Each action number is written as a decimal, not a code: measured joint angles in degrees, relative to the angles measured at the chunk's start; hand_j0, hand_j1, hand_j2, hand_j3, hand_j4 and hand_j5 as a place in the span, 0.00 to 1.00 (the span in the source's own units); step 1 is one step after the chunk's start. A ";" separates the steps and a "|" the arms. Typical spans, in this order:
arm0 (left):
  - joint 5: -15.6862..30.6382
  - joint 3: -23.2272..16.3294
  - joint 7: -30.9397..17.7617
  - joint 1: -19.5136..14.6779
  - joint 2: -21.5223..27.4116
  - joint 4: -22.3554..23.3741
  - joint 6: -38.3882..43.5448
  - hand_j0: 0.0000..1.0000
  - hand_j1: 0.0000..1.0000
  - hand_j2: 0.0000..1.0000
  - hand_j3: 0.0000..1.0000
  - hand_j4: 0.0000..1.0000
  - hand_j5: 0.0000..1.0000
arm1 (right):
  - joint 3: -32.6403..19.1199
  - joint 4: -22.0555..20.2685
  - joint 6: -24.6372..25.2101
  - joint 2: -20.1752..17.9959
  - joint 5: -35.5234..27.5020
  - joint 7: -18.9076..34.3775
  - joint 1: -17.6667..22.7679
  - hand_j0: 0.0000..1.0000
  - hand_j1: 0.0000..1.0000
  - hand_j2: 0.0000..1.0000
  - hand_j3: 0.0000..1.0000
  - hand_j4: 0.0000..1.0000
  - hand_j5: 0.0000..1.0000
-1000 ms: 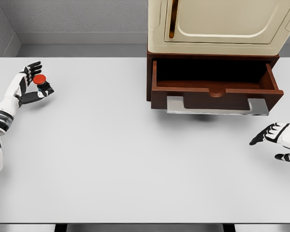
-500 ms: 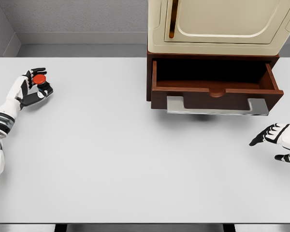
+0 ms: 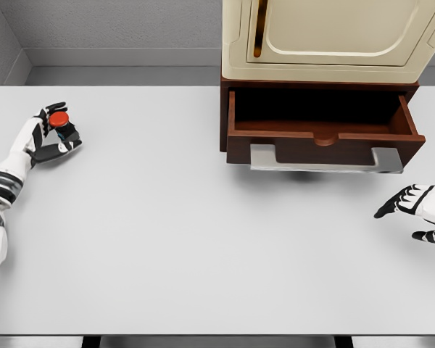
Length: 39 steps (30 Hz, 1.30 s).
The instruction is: Put the switch into the drawer with left arm, and close the drawer with right arm
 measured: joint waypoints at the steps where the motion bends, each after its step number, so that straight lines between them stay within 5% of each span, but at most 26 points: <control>1: 0.01 0.00 0.01 0.00 0.02 0.19 0.03 0.87 0.87 0.87 0.87 0.87 0.87 | 0.00 0.00 0.00 0.00 0.00 0.00 0.00 0.76 0.76 0.76 0.76 0.76 0.76; 3: 0.28 0.01 -0.05 0.00 0.01 0.41 -0.01 0.85 0.85 0.85 0.85 0.85 0.85 | 0.00 0.00 0.00 0.00 0.00 0.00 0.00 0.76 0.76 0.76 0.76 0.76 0.76; 10: 0.62 0.08 -0.08 0.00 -0.03 0.56 -0.10 0.54 0.54 0.54 0.54 0.54 0.54 | 0.00 0.00 0.00 0.00 0.00 0.00 0.00 0.76 0.76 0.76 0.76 0.76 0.76; 14: 0.52 0.17 0.05 0.00 -0.08 0.54 -0.17 0.46 0.46 0.46 0.46 0.46 0.46 | 0.00 0.00 0.00 0.00 0.00 0.00 0.00 0.76 0.76 0.76 0.76 0.76 0.76; 30: 0.22 0.10 -0.52 0.18 -0.02 -5.75 0.02 0.46 0.46 0.46 0.46 0.46 0.46 | -0.01 0.00 0.00 -0.26 0.00 -0.07 0.00 0.76 0.76 0.76 0.76 0.76 0.76; 39: -0.06 -0.03 -0.69 3.60 -0.75 -13.97 0.08 0.45 0.45 0.45 0.45 0.45 0.45 | 0.00 0.01 0.00 -0.53 0.00 -0.13 0.00 0.76 0.76 0.76 0.76 0.76 0.76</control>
